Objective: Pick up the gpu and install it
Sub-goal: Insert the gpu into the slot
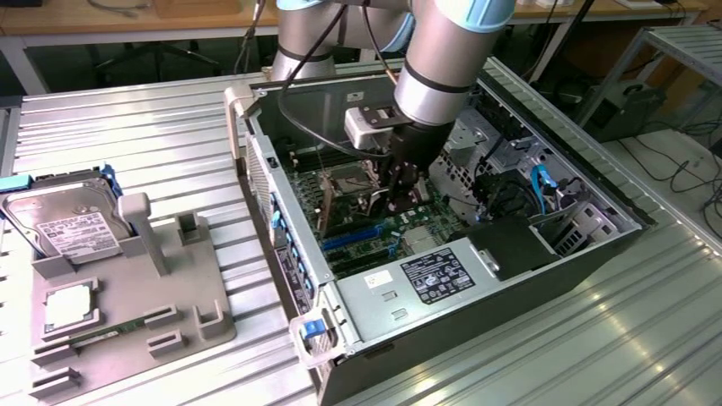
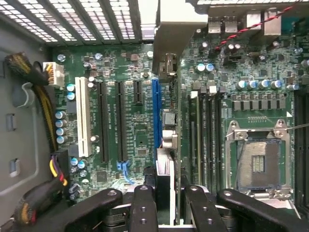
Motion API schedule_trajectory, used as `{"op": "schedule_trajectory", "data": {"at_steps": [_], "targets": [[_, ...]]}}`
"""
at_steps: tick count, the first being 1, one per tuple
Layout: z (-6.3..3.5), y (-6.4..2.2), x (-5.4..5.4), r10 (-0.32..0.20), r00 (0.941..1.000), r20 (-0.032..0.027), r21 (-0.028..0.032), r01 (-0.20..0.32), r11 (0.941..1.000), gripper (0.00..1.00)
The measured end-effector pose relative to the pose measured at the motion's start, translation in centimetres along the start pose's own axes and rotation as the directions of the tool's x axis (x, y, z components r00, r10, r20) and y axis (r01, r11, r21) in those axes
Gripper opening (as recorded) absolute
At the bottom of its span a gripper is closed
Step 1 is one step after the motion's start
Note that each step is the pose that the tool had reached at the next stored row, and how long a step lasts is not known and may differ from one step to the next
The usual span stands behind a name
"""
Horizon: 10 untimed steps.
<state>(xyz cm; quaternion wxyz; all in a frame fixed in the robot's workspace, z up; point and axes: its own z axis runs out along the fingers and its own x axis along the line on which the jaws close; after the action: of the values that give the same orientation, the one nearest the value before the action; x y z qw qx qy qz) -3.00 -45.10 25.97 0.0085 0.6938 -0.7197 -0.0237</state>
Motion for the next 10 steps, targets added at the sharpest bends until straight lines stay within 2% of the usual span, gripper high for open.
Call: {"op": "schedule_trajectory", "data": {"at_steps": [1, 2, 6, 9, 10], "targets": [[0.01, 0.04, 0.05, 0.0, 1.0, 0.0051, 0.0002, 0.0, 1.0, 0.27], [0.0, 0.12, 0.07, 0.0, 1.0, 0.0068, 0.0004, 0.0, 1.0, 0.27], [0.01, 0.19, 0.07, 0.0, 1.0, 0.0075, 0.0005, 0.0, 1.0, 0.27], [0.03, 0.64, 0.09, -0.007, 1.0, 0.0072, 0.0008, 0.007, 1.0, 0.27], [0.04, 0.65, 0.09, -0.01, 0.9999, 0.007, 0.003, 0.01, 0.9999, 0.27]]}}
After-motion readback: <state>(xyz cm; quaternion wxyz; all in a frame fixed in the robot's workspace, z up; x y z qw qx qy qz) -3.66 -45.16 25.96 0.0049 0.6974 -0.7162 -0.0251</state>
